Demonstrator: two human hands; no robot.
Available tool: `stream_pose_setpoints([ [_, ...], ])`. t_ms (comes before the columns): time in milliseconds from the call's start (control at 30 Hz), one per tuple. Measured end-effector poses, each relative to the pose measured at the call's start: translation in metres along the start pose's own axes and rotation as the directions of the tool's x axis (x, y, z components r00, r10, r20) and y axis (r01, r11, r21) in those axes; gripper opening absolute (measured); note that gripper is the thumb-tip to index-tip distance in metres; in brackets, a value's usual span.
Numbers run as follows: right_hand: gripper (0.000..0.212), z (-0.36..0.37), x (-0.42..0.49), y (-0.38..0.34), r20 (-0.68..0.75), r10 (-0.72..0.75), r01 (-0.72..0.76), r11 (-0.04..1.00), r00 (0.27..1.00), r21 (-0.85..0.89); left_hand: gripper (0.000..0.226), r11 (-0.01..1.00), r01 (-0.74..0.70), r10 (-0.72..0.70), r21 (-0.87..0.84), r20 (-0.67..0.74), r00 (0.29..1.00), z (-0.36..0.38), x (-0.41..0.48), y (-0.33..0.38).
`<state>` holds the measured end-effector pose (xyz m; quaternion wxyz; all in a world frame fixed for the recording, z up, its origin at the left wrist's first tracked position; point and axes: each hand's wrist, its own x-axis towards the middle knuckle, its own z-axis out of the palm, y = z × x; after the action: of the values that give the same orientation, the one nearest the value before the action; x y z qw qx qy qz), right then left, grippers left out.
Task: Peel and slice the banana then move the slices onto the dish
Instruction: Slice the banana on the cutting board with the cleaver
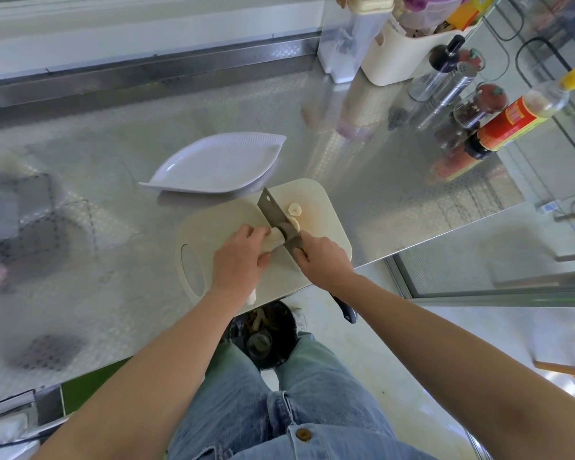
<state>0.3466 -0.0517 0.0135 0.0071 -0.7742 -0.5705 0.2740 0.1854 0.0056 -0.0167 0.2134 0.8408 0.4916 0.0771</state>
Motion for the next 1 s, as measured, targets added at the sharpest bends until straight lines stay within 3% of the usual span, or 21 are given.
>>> stream_pose_setpoints([
  [300, 0.02, -0.028, -0.004, -0.002, -0.095, -0.037, 0.04, 0.999, 0.995, 0.033, 0.032, 0.998, -0.027, 0.028, 0.055, -0.032, 0.999, -0.001, -0.005, -0.003],
  [767, 0.014, -0.007, -0.01, 0.0, 0.032, 0.0, 0.001, 0.999, 0.999, -0.035, 0.032, 1.0, -0.008, 0.008, -0.002, 0.0, 1.0, -0.001, -0.005, -0.003],
  [1000, 0.018, -0.016, -0.007, -0.002, -0.052, -0.001, 0.002, 1.0, 0.999, 0.008, 0.032, 1.0, -0.012, 0.012, 0.003, -0.005, 1.0, 0.0, -0.004, -0.003],
])
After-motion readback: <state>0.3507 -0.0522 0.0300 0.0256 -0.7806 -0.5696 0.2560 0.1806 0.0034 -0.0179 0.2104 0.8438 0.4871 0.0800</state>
